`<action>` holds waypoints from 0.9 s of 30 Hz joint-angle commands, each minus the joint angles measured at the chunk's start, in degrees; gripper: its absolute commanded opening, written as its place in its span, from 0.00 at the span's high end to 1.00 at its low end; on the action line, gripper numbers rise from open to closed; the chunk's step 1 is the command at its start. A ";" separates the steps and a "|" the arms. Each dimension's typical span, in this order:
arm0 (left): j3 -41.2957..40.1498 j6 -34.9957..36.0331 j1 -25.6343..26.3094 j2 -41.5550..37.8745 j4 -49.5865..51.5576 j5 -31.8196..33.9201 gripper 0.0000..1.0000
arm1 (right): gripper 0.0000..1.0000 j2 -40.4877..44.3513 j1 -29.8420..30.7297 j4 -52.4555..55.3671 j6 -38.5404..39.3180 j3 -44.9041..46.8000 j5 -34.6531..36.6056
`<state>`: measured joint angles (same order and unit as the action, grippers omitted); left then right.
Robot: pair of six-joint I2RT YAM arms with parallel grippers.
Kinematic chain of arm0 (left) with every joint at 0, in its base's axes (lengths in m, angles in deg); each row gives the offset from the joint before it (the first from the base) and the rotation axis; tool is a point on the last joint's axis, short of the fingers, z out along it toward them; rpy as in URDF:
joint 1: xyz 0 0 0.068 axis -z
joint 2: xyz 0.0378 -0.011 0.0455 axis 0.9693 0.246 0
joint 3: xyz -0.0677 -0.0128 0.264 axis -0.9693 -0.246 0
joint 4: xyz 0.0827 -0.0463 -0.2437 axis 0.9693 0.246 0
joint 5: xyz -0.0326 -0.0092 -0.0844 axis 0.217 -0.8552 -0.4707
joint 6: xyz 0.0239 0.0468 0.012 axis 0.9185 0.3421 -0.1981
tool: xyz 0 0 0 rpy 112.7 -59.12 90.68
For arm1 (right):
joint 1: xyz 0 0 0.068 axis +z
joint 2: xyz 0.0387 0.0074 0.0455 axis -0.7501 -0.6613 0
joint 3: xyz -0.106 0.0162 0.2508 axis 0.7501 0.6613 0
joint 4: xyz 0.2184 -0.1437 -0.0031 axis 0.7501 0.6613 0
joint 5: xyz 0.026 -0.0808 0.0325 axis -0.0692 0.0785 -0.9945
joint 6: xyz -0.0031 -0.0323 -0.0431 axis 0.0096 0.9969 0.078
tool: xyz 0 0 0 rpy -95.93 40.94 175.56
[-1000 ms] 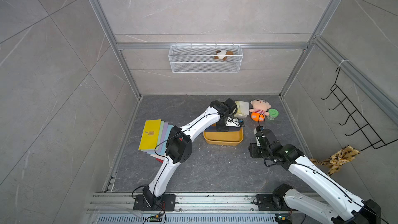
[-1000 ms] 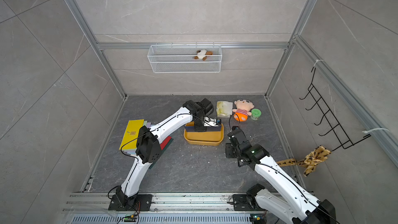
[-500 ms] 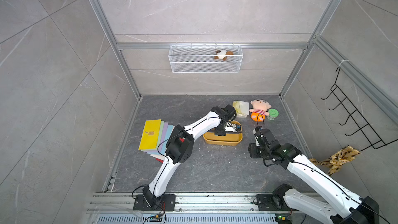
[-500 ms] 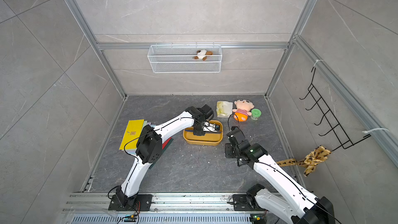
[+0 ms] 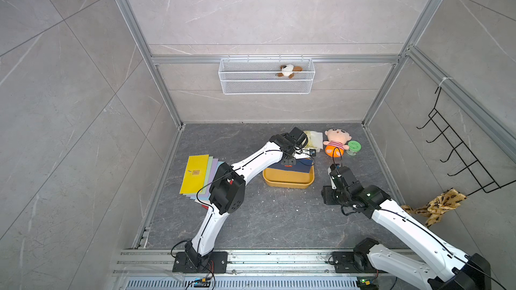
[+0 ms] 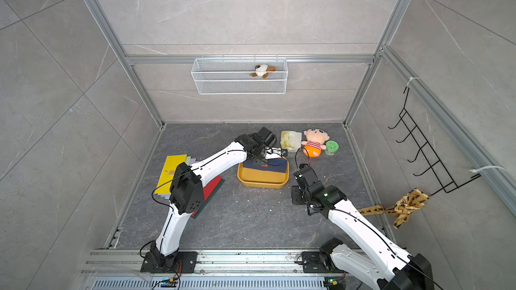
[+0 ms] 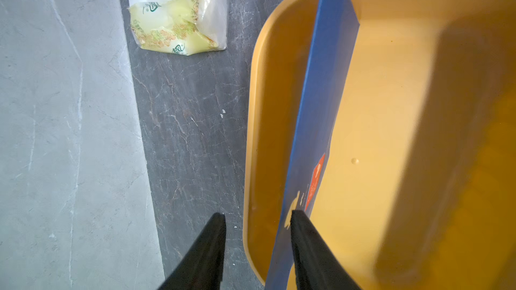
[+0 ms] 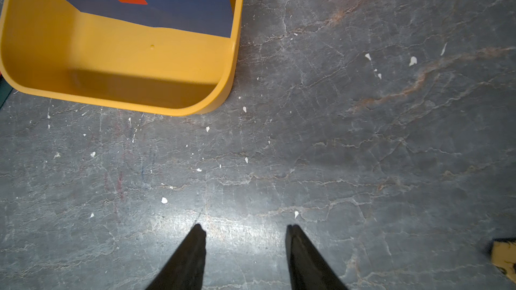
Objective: Put the sealed envelopes into the storage box
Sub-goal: Place the envelope in the storage box.
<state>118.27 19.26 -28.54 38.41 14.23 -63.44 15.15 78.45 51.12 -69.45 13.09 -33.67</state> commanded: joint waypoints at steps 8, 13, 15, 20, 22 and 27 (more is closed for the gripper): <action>-3.49 -5.12 -1.34 -6.28 -14.12 3.92 0.43 | 0.49 -0.59 -0.49 0.07 0.26 -0.59 -0.30; -8.73 -10.32 -1.43 -11.67 -17.87 2.41 0.35 | 0.49 -0.27 -0.55 -0.11 0.30 -0.53 -0.29; -13.79 -13.27 -1.43 -15.48 -21.52 2.18 0.35 | 0.49 -0.11 -0.58 -0.51 0.30 -0.35 -0.35; -30.95 -28.80 -1.52 -27.56 -32.98 7.83 0.35 | 0.48 1.53 -0.58 -1.11 0.21 -0.38 -1.54; -37.29 -39.06 -1.69 -32.06 -34.71 11.05 0.35 | 0.47 2.87 -0.58 -1.74 0.21 -0.25 -2.04; -53.18 -68.24 -2.29 -41.98 -32.99 14.53 0.35 | 0.46 5.52 -0.55 -4.04 -0.55 -0.50 -5.28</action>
<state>70.60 -25.96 -30.07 0.09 -17.83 -52.58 19.32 78.14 49.13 -69.49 13.11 -36.56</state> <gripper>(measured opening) 0.655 0.541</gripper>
